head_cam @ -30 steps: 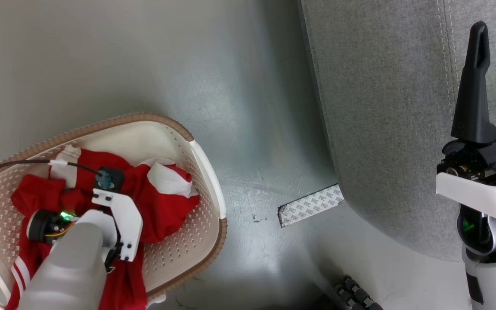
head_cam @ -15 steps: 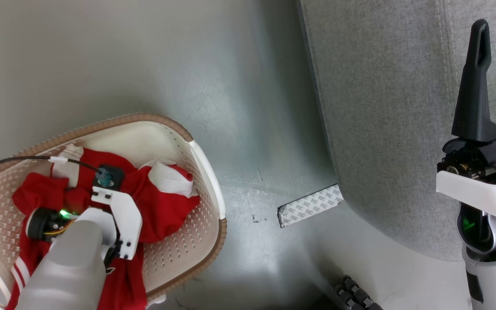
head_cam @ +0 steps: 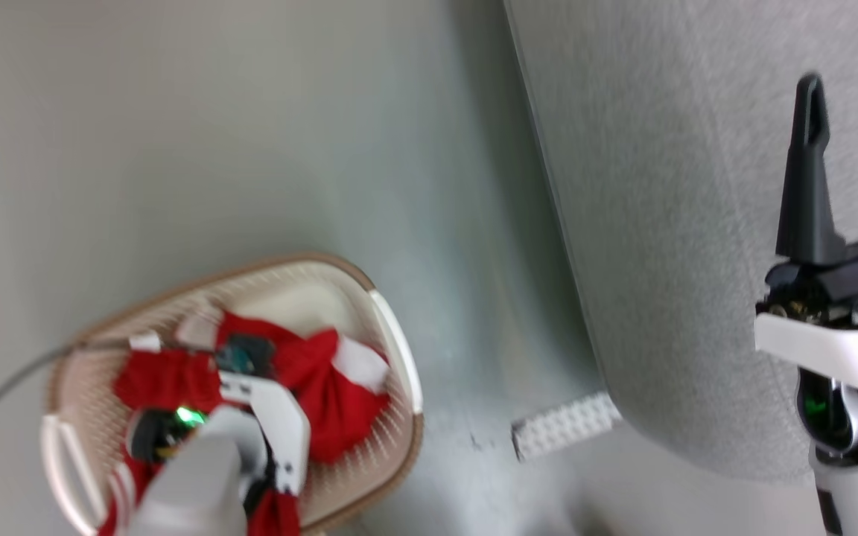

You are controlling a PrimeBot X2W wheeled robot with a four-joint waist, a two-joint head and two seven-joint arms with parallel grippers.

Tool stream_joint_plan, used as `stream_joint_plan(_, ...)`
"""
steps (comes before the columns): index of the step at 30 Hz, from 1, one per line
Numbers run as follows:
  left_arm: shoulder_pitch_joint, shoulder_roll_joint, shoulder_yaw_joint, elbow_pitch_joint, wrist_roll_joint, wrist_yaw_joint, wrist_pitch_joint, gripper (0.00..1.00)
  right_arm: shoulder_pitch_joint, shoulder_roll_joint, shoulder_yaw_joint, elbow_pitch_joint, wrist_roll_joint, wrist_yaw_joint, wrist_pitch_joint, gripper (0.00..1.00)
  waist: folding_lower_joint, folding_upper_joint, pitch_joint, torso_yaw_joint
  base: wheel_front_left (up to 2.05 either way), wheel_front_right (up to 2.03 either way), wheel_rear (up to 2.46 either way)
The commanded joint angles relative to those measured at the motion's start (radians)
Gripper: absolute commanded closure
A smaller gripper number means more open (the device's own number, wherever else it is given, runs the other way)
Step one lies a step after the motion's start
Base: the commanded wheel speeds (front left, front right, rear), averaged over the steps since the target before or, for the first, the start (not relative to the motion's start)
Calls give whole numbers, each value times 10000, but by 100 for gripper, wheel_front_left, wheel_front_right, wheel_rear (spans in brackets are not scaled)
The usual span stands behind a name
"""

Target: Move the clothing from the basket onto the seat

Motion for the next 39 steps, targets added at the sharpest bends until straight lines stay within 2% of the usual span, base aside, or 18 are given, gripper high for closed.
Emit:
stream_joint_plan(1, 259, -43, -24, 32, -100, -52, -116, 100, 199, -75, -26, 71, -66, -21, 7, 0, 0, 0, -1144, 568, 0, 0, 0)
stream_joint_plan(7, 1132, -345, -287, -129, -682, -124, -1003, 100, 879, -366, -5, 438, -116, -21, 9, 0, 0, 0, -2996, 1107, 0, 0, 0)
stream_joint_plan(14, 2227, -373, -1562, -1518, -2132, -125, -1592, 100, 1717, -583, 51, 788, -131, -21, 7, 0, 0, 0, -4872, 1703, 0, 0, 0)
stream_joint_plan(23, 2559, -245, -2610, -2838, -3386, -126, -2266, 100, 2725, -643, 87, 1031, -124, -21, 9, 0, 0, 0, -6485, 2456, 0, 0, 0)
stream_joint_plan(27, 2422, -37, -2744, -3743, -3774, -126, -2499, 100, 3086, -589, 33, 1059, -122, -21, 9, 0, 0, 0, -6902, 2708, 0, 0, 0)
stream_joint_plan(32, 2377, 284, -2351, -5300, -4112, -86, -2616, 100, 3464, -477, 154, 1148, -54, -21, 9, 0, 0, 0, -7320, 2798, 0, 0, 0)
stream_joint_plan(39, 2452, 922, -1806, -8327, -4421, 500, -2137, 100, 3819, -345, 420, 1232, 12, -21, 9, 0, 0, 0, -7575, 2780, 0, 0, 0)
